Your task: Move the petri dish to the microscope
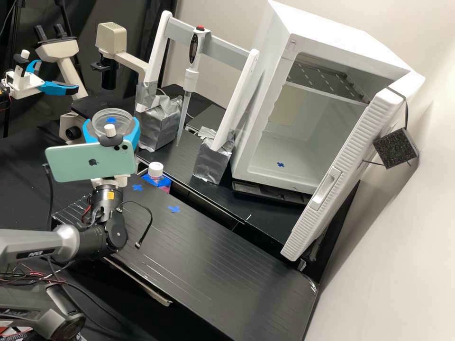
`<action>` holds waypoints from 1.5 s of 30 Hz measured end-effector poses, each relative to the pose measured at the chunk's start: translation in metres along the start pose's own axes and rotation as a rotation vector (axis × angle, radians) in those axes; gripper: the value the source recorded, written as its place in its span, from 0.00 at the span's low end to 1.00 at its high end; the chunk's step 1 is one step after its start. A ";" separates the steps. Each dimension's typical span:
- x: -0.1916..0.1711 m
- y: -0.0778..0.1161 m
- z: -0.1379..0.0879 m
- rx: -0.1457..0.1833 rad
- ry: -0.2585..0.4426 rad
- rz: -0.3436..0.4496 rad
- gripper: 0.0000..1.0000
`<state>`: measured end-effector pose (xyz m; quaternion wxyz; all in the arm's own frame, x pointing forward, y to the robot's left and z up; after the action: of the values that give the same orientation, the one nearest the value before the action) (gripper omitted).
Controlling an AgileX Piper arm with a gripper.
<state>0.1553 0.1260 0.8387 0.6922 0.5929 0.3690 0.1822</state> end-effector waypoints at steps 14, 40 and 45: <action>0.029 -0.006 -0.002 0.089 0.073 -0.033 0.00; 0.155 -0.059 -0.032 0.071 -0.054 -0.168 0.00; 0.180 -0.070 -0.025 0.081 -0.106 -0.191 0.00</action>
<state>0.2432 0.2515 0.7182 0.7003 0.5915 0.3937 0.0689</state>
